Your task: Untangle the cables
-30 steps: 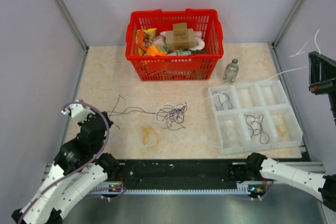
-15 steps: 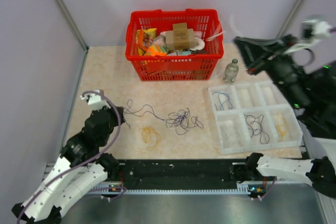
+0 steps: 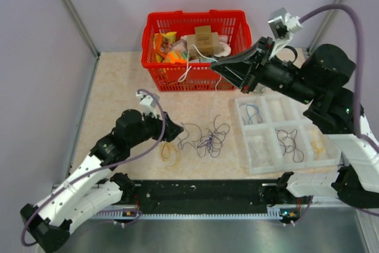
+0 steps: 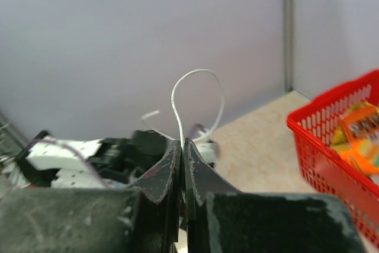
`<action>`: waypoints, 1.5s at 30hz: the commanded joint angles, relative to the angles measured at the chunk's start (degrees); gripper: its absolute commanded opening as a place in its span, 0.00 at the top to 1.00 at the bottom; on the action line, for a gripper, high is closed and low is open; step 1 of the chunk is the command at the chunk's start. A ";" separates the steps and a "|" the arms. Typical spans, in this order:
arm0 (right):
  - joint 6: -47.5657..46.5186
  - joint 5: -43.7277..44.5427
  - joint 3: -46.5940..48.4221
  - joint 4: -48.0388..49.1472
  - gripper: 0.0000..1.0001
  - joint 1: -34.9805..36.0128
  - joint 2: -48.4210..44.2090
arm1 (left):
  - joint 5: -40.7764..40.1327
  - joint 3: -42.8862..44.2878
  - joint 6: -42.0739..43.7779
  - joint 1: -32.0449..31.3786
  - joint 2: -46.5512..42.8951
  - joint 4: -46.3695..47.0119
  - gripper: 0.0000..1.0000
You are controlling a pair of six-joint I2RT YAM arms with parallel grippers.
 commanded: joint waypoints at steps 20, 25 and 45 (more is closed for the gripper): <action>-2.25 -9.23 -2.46 4.73 1.00 -0.32 -4.64 | -12.55 -3.03 -9.87 2.91 7.46 1.26 0.02; -3.31 -7.37 -8.32 3.05 1.00 -0.23 -7.36 | -17.96 -3.39 -12.17 2.91 12.69 -7.11 0.02; -0.94 11.79 -43.16 2.34 1.00 -0.23 -9.03 | -8.45 -6.99 -9.88 2.74 25.89 -2.37 0.51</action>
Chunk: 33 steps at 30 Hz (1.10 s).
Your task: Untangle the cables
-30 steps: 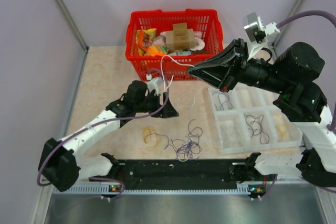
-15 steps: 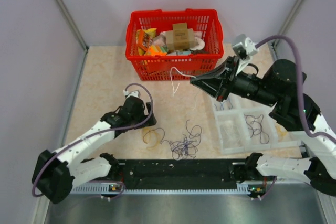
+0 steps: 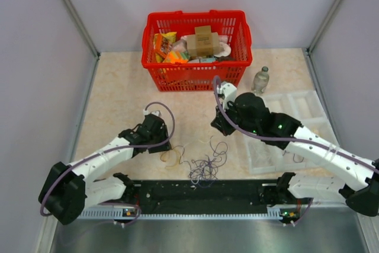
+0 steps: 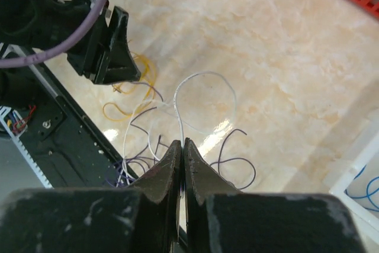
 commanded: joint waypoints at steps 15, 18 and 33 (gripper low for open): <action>0.20 5.81 17.23 6.16 1.00 -0.52 7.14 | -26.76 15.39 8.57 0.01 -28.51 -8.76 1.00; -1.03 6.07 22.25 6.34 1.00 -0.52 10.39 | -30.04 18.04 12.17 0.01 -35.63 -6.41 1.00; 2.22 -2.52 9.69 6.62 0.60 -0.34 15.32 | -20.40 24.19 12.72 0.01 -42.69 9.34 1.00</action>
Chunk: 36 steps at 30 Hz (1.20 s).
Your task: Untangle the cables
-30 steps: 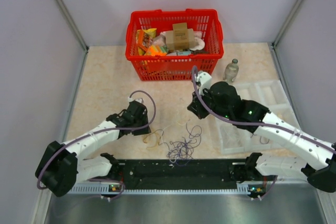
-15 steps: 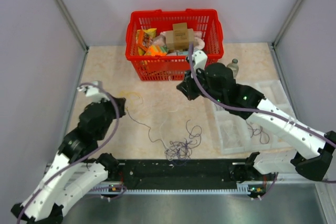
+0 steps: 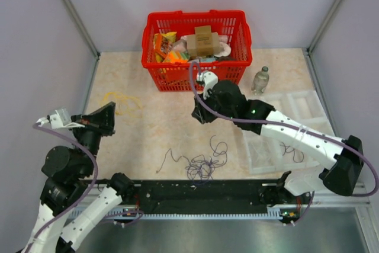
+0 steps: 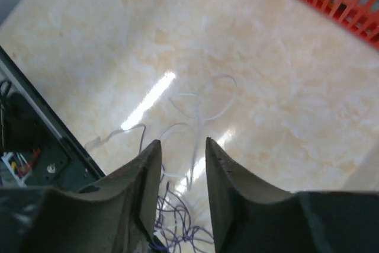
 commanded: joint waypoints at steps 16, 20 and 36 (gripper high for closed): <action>0.82 -22.89 -4.34 9.53 0.06 0.95 -16.27 | 35.63 -6.65 -20.14 0.14 14.16 16.99 1.00; 5.30 -10.40 -3.54 9.79 0.08 3.05 -13.37 | 38.36 -11.12 -26.82 0.14 14.25 22.70 1.00; 4.25 -4.49 -3.01 12.42 0.28 10.09 -7.12 | 40.38 -15.00 -33.25 0.14 14.69 23.77 1.00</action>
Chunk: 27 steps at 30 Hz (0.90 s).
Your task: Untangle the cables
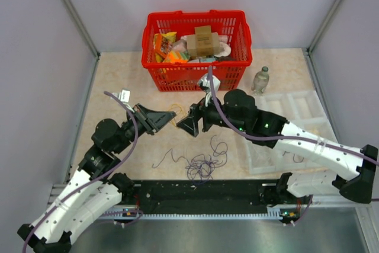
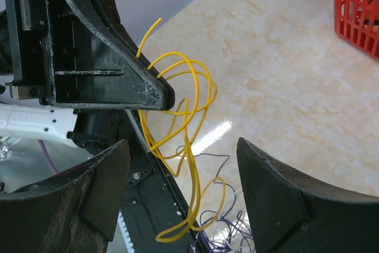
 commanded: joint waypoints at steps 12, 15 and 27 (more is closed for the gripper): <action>-1.33 7.99 4.80 0.34 0.42 4.69 6.76 | -2.81 -1.83 -4.24 0.14 -0.77 1.44 1.00; -1.50 9.13 4.72 1.04 0.60 4.69 6.77 | -1.84 -1.66 -4.59 0.14 -0.07 1.52 1.00; 0.07 14.24 -2.65 -0.62 1.00 1.53 0.54 | -4.46 2.55 11.47 0.14 -5.15 -8.21 0.30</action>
